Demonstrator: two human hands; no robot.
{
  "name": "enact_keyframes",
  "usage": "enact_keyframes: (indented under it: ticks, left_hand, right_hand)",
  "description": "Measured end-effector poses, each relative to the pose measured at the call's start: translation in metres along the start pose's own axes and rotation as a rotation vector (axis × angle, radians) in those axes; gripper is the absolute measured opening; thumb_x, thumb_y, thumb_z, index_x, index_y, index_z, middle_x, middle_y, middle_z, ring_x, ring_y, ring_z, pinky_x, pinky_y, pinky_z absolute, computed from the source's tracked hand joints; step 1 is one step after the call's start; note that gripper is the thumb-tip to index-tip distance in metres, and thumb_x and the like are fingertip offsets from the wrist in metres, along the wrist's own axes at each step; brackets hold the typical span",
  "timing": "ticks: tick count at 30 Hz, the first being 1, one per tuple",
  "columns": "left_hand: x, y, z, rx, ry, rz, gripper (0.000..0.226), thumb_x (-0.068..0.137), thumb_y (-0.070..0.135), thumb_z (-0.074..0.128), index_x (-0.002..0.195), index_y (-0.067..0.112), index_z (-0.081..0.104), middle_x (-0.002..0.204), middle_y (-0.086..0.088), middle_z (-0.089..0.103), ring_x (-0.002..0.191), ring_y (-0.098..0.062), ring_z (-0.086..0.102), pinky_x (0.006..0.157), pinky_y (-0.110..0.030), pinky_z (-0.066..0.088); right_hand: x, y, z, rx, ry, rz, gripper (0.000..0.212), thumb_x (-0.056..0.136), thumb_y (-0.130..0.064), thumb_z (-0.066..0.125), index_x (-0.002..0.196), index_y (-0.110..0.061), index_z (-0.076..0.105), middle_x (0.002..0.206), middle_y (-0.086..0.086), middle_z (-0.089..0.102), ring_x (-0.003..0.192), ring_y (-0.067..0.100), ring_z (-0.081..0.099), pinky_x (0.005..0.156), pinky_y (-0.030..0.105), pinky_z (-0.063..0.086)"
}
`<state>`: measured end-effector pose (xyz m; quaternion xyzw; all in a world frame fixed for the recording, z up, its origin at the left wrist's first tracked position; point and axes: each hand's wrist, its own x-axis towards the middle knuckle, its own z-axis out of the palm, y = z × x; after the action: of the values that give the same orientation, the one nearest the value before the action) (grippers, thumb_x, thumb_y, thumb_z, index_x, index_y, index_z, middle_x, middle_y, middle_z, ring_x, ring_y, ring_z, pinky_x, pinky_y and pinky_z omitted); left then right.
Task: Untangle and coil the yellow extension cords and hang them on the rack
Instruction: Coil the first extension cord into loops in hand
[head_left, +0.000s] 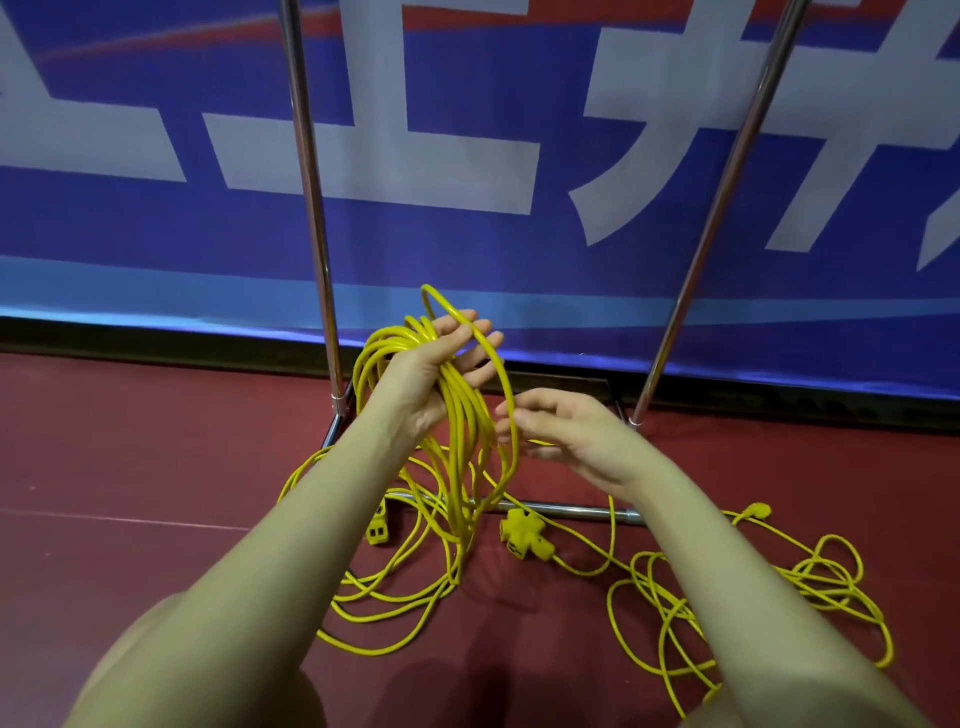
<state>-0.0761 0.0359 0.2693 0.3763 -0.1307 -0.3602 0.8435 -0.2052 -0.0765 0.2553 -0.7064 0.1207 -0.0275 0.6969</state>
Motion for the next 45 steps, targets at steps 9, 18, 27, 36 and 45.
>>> enact_keyframes:
  ticks: [9,18,27,36,45]
  left_hand:
    - [0.002,0.013,-0.023,0.209,-0.103,-0.128,0.025,0.098,0.021,0.041,0.107,0.008,0.060,0.099,-0.009,0.073,0.093,-0.020,0.070,0.088,-0.031,0.053]
    - [0.000,0.011,-0.012,0.030,0.041,-0.077,0.020,0.100,0.016,0.041,0.091,0.008,0.057,0.076,-0.004,0.074,0.070,-0.013,0.072,0.058,-0.025,0.058]
    - [0.003,0.013,-0.013,-0.078,0.050,-0.018,0.024,0.101,0.023,0.040,0.102,0.006,0.057,0.085,-0.005,0.074,0.078,-0.015,0.072,0.071,-0.033,0.058]
    - [0.000,0.017,-0.005,-0.122,0.070,-0.038,0.019,0.100,0.017,0.043,0.096,0.009,0.060,0.068,0.002,0.071,0.060,-0.007,0.069,0.059,-0.025,0.058]
    - [0.004,0.023,-0.011,-0.205,0.120,0.029,0.018,0.098,0.019,0.046,0.094,0.011,0.060,0.074,0.000,0.073,0.069,-0.010,0.071,0.065,-0.030,0.058]
  right_hand:
    - [0.005,-0.009,0.005,0.014,0.203,-0.148,0.024,0.101,-0.022,0.042,0.097,-0.013,0.064,0.045,-0.003,0.033,0.032,0.006,0.022,0.037,0.014,0.022]
    - [0.009,0.004,0.012,-0.041,-0.010,-0.076,0.025,0.098,-0.017,0.044,0.085,-0.007,0.062,0.048,-0.002,0.049,0.041,0.010,0.043,0.043,0.019,0.038]
    - [0.012,0.007,0.007,0.002,0.129,-0.194,0.011,0.094,-0.004,0.051,0.084,-0.009,0.049,0.051,0.002,0.059,0.033,0.010,0.043,0.037,0.016,0.029]
    - [0.015,0.008,0.006,-0.054,-0.017,-0.166,0.014,0.092,-0.007,0.052,0.081,-0.002,0.058,0.054,0.003,0.059,0.043,0.010,0.051,0.046,0.016,0.041]
    - [0.016,0.013,0.008,-0.096,0.040,-0.188,0.026,0.098,-0.012,0.046,0.078,-0.009,0.063,0.048,-0.002,0.048,0.035,0.005,0.031,0.046,0.022,0.034]
